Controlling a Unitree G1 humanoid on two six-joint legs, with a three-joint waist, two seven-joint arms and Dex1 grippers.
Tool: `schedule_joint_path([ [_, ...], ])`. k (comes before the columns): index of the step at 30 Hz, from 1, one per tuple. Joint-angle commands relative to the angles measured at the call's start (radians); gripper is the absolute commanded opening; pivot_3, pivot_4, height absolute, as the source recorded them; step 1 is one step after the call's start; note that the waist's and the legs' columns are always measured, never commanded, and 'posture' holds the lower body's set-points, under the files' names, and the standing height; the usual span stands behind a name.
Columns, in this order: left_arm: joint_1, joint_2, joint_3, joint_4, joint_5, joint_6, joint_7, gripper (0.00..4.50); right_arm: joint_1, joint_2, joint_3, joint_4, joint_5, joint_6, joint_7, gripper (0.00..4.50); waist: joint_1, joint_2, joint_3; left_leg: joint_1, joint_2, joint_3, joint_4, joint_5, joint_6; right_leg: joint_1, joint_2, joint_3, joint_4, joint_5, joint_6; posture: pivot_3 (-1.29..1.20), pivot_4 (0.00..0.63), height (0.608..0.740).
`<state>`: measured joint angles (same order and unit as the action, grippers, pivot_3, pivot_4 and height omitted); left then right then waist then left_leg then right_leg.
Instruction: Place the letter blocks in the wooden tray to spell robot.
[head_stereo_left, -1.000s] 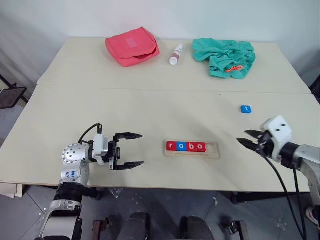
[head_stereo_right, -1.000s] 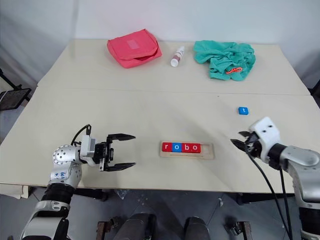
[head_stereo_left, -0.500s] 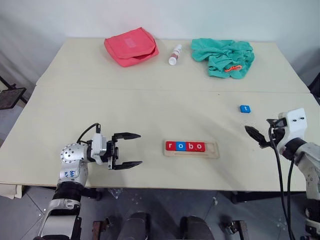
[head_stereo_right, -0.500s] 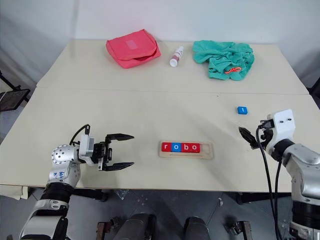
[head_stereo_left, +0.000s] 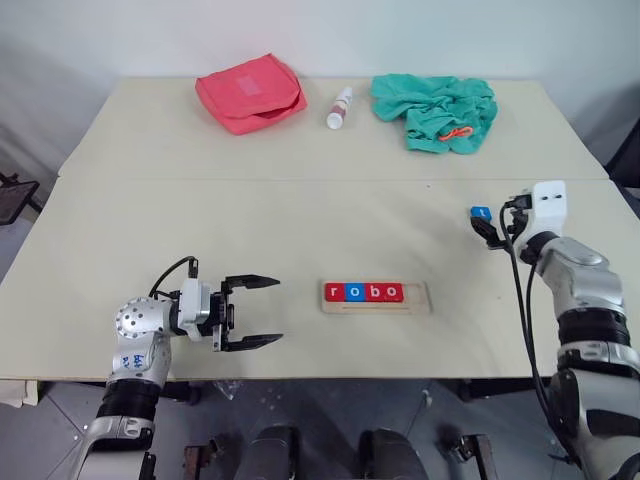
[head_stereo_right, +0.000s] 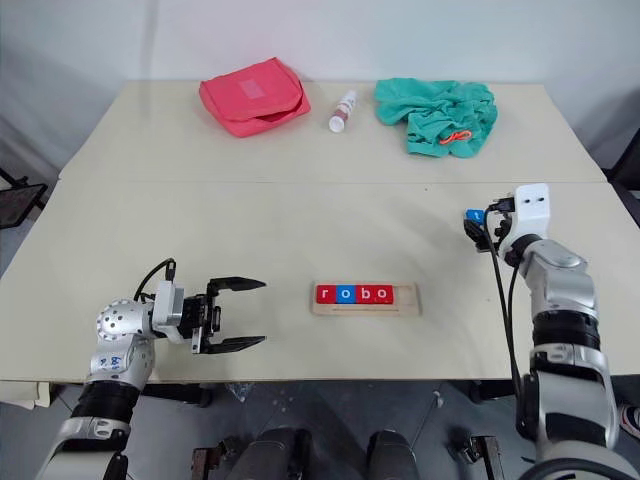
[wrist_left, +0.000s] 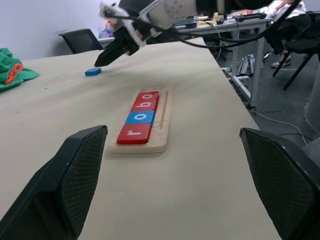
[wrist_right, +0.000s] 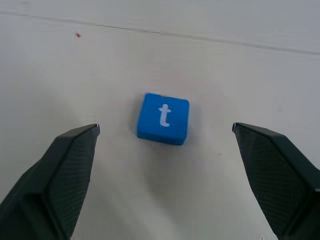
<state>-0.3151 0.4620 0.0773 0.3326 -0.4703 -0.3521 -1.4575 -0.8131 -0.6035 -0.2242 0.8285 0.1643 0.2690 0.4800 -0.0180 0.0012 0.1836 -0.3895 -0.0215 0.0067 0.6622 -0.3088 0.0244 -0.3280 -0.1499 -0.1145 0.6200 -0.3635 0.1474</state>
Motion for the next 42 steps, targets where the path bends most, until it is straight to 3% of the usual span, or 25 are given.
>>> schedule_joint_path([
  [1,0.026,0.013,0.018,-0.058,-0.022,0.007,0.02,4.5,-0.066,0.006,0.004,0.105,-0.015,-0.092,0.012,4.46,-0.005,0.0,0.0,0.0,0.0,0.0,0.0,0.0,0.0,0.0,0.0,0.0,0.0,0.0,0.0,0.0,0.15,0.74],
  [13,0.056,0.015,0.016,-0.09,-0.022,0.009,0.049,4.5,-0.176,0.044,0.024,0.353,-0.05,-0.175,-0.032,4.46,-0.011,0.0,0.0,0.0,0.0,-0.001,0.0,0.0,0.0,0.0,0.0,0.0,0.0,0.0,0.0,0.0,0.15,0.74],
  [16,0.052,0.018,0.019,-0.083,-0.023,0.007,0.048,4.5,-0.182,0.056,0.015,0.37,-0.045,-0.167,-0.036,3.84,-0.011,0.0,0.0,0.0,0.0,-0.001,0.0,0.0,0.0,0.0,0.0,0.001,0.0,0.0,0.0,0.0,0.15,0.74],
  [23,0.041,0.019,0.02,-0.07,-0.021,0.002,0.048,4.5,-0.179,0.068,0.008,0.363,-0.044,-0.175,-0.054,1.46,-0.009,0.0,0.0,0.0,0.0,-0.001,0.0,0.0,0.0,0.0,0.0,0.001,0.0,0.0,0.0,0.0,0.15,0.74],
  [25,0.04,0.019,0.02,-0.067,-0.021,0.001,0.046,4.5,-0.17,0.067,0.006,0.332,-0.037,-0.173,-0.048,1.46,-0.009,0.001,0.0,0.0,0.0,-0.001,0.0,0.0,0.0,0.0,0.0,0.001,0.0,0.0,0.0,0.0,0.15,0.74],
  [27,0.038,0.021,0.022,-0.062,-0.022,0.0,0.044,4.5,-0.127,0.07,0.009,0.222,-0.02,-0.145,-0.018,1.46,-0.009,0.001,0.0,0.0,0.0,-0.001,0.0,0.0,0.0,0.0,0.0,0.001,0.0,0.0,0.0,0.0,0.15,0.74],
  [30,0.036,0.025,0.022,-0.054,-0.026,0.004,0.034,4.5,0.067,0.091,0.016,-0.208,0.038,0.015,-0.003,1.46,-0.008,0.001,0.0,-0.001,0.0,-0.003,0.0,0.0,0.0,0.0,0.0,0.001,0.001,0.0,0.0,0.0,0.15,0.74],
  [34,0.025,0.027,0.019,-0.033,-0.03,0.005,0.017,4.5,0.298,0.136,-0.004,-0.691,0.108,0.25,-0.086,1.46,-0.005,0.001,0.0,-0.001,0.0,-0.004,-0.001,0.0,-0.001,-0.002,0.0,0.001,0.003,0.0,0.0,0.0,0.15,0.74],
  [42,-0.013,0.031,0.032,0.038,-0.045,-0.015,-0.039,4.5,0.6,0.207,-0.084,-1.324,0.199,0.639,-0.264,1.46,0.015,0.002,0.0,-0.001,0.0,-0.002,-0.001,-0.001,-0.001,-0.003,0.001,0.003,0.003,0.0,0.0,0.0,0.15,0.74],
])
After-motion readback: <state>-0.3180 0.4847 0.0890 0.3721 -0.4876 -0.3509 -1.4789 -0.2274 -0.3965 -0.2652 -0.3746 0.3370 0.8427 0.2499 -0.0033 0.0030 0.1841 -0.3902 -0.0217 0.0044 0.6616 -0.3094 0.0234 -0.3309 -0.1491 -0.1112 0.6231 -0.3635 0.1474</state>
